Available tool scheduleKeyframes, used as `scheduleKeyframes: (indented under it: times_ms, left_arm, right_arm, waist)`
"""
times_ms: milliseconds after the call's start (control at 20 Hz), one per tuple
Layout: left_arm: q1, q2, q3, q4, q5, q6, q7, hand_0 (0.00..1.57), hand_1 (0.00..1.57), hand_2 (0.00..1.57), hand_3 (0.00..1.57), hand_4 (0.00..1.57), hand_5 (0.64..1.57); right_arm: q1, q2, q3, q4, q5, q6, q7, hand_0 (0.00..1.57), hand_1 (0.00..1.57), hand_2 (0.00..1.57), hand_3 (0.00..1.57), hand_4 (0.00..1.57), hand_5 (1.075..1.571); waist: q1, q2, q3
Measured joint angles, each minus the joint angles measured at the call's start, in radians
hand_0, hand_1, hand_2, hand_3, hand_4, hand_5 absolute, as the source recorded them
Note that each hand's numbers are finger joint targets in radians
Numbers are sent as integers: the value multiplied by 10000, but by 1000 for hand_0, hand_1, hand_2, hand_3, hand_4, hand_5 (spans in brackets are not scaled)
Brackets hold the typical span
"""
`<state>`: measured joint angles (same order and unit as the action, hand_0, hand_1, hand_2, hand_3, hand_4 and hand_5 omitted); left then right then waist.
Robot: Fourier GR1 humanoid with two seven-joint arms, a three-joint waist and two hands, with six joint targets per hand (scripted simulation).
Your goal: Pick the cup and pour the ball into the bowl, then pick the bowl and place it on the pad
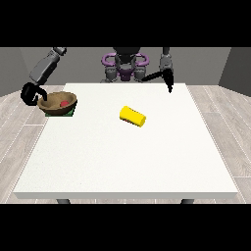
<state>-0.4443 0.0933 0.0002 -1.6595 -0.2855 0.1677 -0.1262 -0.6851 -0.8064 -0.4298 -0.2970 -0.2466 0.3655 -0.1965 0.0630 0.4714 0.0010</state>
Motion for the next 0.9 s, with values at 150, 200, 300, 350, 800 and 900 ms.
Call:
scheduleKeyframes:
  times_ms: [150, 200, 300, 350, 800, 900]
  left_arm:
    - [-40, 72, 84, -116, -26, 31, -25, 0, 0, 0, 0, 0, 1565]
    - [9, 52, 52, -290, -69, 79, -31, 0, 0, 0, 0, 0, 1565]
    - [67, 130, 137, -452, 48, -24, 71, 0, 0, 0, 0, 0, 1566]
    - [87, 172, 173, -529, 114, -83, 62, 0, 0, 0, 0, 0, 1565]
    - [461, 5, 16, -899, 75, -49, 204, 0, 0, 0, 0, 0, 1569]
    - [585, 6, 67, -744, 173, -116, 184, 0, 0, 0, 0, 0, 1569]
  right_arm:
    - [22, -428, 100, -10, 234, -411, 31, 359, 359, 512, 616, 0, 1506]
    - [-4, -643, 110, -1, 296, -434, 13, 181, 181, 475, 428, 0, 1489]
    - [-25, -808, 110, 24, 364, -610, -15, 0, 0, 429, 263, 0, 1481]
    - [-78, -965, 98, 43, 382, -648, 64, 0, 0, 405, 238, 0, 1487]
    - [-475, -1364, 91, 40, 440, -658, 484, 0, 0, 270, 161, 0, 1497]
    - [-568, -1715, 17, 16, 333, -206, 756, 0, 0, 189, 288, 0, 1503]
  waist:
    - [-34, 187, 2]
    - [-57, 337, 8]
    - [-56, 360, 3]
    - [-32, 387, 6]
    - [-186, 147, 4]
    - [-276, -83, 1]
